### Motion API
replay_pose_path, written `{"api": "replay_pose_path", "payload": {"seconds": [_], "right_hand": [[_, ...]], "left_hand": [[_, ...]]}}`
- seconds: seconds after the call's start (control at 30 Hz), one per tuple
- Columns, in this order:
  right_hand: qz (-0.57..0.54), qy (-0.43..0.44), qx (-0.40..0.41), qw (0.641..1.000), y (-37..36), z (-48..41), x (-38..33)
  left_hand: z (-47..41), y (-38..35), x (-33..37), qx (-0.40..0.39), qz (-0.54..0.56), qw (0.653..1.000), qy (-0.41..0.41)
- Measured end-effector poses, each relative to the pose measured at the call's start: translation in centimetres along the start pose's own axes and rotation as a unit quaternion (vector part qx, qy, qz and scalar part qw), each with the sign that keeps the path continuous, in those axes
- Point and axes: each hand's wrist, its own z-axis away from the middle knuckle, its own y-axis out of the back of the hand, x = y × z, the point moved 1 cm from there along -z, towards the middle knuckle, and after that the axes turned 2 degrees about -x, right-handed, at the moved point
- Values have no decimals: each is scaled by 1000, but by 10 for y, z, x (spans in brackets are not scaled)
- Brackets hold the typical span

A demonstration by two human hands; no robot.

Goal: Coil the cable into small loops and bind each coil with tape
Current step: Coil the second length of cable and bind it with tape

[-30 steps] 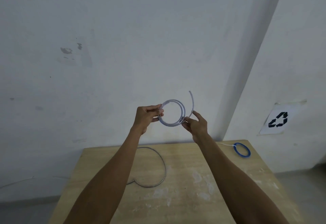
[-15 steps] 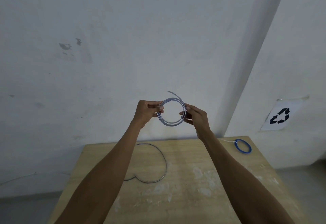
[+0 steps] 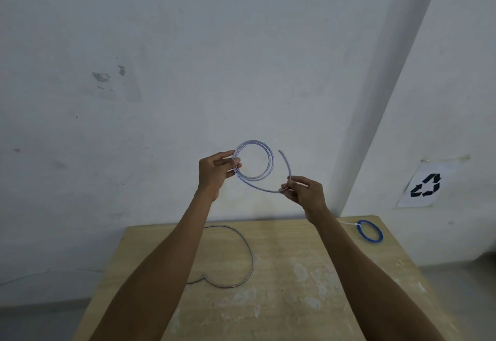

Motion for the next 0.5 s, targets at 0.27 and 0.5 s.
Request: {"api": "replay_pose_path", "payload": {"seconds": [0.27,0.5], "right_hand": [[45,-118,-39,991,0,10,16],[276,83,31,957,-7,-9,-25]], "left_hand": [[4,0,5,-22,19,999,18],[11,-4,14,-159,-89,983,33]]}}
